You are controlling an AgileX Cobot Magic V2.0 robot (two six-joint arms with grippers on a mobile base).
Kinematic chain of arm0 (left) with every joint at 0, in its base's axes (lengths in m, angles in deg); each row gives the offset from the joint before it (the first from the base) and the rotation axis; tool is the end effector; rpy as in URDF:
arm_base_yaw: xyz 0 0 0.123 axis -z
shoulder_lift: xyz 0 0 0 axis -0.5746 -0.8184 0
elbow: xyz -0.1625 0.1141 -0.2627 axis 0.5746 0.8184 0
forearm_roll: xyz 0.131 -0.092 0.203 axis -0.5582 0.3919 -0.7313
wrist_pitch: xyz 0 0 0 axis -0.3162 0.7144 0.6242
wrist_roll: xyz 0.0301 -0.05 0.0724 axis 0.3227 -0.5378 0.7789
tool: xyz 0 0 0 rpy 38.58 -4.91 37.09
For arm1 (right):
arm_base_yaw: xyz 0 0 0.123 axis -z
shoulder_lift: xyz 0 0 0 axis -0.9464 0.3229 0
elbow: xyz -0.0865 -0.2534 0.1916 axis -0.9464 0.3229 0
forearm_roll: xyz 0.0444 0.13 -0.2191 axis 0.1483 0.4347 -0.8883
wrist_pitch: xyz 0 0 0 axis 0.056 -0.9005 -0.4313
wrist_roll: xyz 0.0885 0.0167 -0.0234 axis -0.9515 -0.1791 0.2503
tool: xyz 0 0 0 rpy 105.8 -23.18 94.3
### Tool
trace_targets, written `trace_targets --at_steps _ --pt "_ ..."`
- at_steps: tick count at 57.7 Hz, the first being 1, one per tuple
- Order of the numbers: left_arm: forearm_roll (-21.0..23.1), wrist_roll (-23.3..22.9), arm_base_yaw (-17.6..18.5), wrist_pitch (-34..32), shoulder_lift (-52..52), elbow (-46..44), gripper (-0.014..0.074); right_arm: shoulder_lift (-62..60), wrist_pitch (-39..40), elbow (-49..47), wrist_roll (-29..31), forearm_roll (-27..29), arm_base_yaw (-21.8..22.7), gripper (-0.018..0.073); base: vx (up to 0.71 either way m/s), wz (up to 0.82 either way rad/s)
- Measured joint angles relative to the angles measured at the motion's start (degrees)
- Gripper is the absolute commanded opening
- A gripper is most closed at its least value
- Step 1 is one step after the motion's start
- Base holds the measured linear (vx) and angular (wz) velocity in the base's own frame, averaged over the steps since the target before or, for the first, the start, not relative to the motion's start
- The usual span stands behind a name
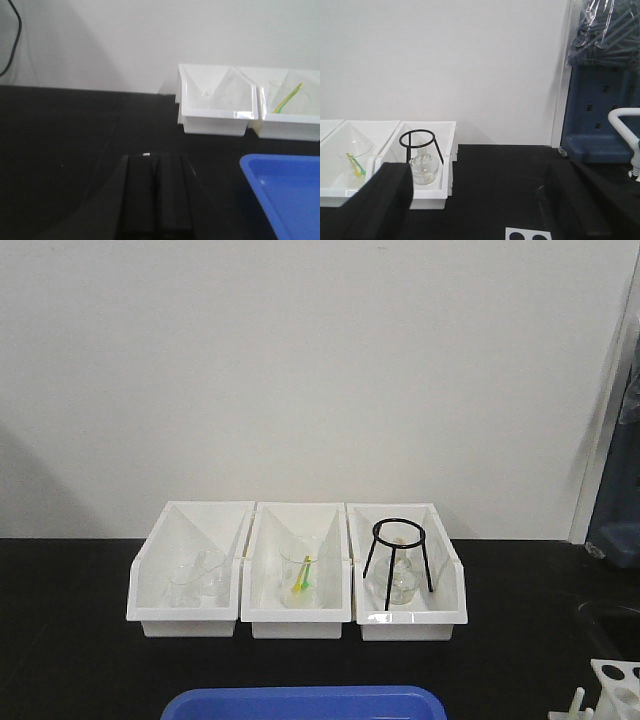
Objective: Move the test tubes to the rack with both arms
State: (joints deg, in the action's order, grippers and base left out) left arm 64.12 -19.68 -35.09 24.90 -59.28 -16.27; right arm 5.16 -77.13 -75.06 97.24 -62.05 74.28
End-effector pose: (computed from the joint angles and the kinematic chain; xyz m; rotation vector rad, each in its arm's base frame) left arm 0.0209 0.0005 0.1910 -0.0652 1.6526 -0.0511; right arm 0.0960 -0.0023 0.3818 -0.0084 1.6747 -0.0420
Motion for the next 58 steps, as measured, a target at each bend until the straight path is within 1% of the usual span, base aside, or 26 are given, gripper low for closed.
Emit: trace_targets --at_steps 16,42,54,58 --pt "0.07 0.0 -0.17 4.68 0.0 0.0 -0.0006 0.0 0.0 0.0 0.0 0.0 0.0 0.0583 0.0 0.0" --pt "0.12 0.0 -0.17 4.98 0.0 0.0 -0.0005 0.0 0.0 0.0 0.0 0.0 0.0 0.0583 0.0 0.0" --pt "0.12 0.0 -0.17 4.98 0.0 0.0 -0.0005 0.0 0.51 0.0 -0.13 -1.08 0.0 0.0554 0.0 0.0" --pt "0.12 0.0 -0.17 4.98 0.0 0.0 -0.0005 -0.19 0.88 0.34 -1.51 -1.63 0.0 0.054 0.0 0.0"
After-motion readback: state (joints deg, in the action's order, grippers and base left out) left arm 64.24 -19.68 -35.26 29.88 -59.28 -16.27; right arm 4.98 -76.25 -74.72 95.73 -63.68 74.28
